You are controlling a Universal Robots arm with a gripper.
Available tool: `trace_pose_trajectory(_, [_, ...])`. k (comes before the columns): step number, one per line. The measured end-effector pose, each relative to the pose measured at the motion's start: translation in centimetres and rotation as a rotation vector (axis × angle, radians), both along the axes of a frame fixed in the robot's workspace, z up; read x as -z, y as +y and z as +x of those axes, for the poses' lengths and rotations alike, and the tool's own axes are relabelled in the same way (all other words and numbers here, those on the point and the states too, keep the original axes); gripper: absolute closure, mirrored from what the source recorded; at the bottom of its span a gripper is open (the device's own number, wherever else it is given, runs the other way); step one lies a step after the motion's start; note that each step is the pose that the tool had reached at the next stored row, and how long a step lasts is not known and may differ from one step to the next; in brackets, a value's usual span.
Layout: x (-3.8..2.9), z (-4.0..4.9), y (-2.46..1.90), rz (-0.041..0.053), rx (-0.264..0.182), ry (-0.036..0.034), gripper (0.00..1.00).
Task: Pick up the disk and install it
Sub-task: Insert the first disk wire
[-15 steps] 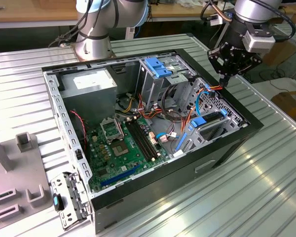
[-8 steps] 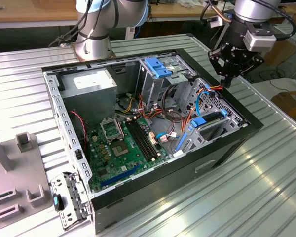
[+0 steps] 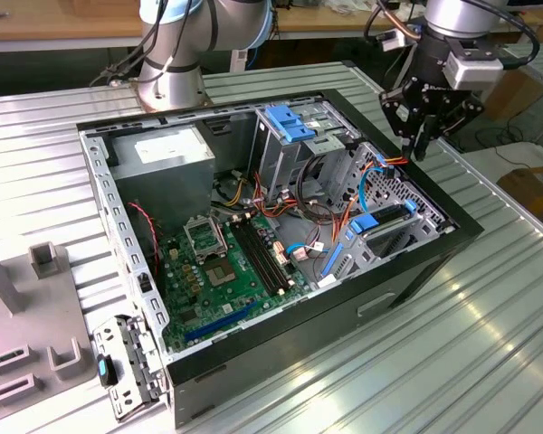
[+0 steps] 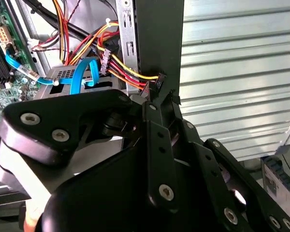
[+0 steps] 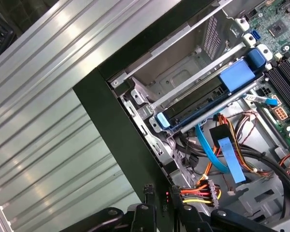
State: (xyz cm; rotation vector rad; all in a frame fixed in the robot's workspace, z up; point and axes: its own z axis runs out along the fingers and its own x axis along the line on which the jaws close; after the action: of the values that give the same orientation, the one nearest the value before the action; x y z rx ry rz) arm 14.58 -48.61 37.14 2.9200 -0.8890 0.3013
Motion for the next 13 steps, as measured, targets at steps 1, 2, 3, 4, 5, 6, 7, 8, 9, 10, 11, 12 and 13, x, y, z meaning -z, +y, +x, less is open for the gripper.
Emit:
trace_pose_trajectory(1, [0.04,0.00,0.01,-0.0008,-0.006,0.0000,0.75])
trace_pose_trajectory(2, [0.09,0.00,0.01,-0.0013,-0.015,0.0000,0.75])
trace_pose_trajectory(3, [0.12,0.00,0.02,-0.0014,-0.020,0.0000,0.75])
trace_pose_trajectory(4, [0.17,0.00,0.04,-0.0013,-0.026,0.0000,0.75])
trace_pose_trajectory(5, [0.20,0.00,0.05,-0.0014,-0.031,-0.0001,0.75])
trace_pose_trajectory(6, [0.23,0.00,0.10,-0.0016,-0.034,-0.0001,0.75])
trace_pose_trajectory(7, [0.27,0.00,0.21,-0.0015,-0.034,-0.0002,0.75])
trace_pose_trajectory(8, [0.34,0.00,0.43,-0.0016,-0.034,-0.0002,0.75])
trace_pose_trajectory(9, [0.39,0.00,0.51,-0.0017,-0.034,-0.0002,0.75])
trace_pose_trajectory(10, [0.43,0.00,0.55,-0.0016,-0.034,-0.0002,0.75])
trace_pose_trajectory(11, [0.47,0.00,0.57,-0.0015,-0.034,-0.0002,0.75])
trace_pose_trajectory(12, [0.53,0.00,0.58,-0.0016,-0.034,-0.0002,0.75])
trace_pose_trajectory(13, [0.58,0.00,0.58,-0.0016,-0.034,-0.0002,0.75])
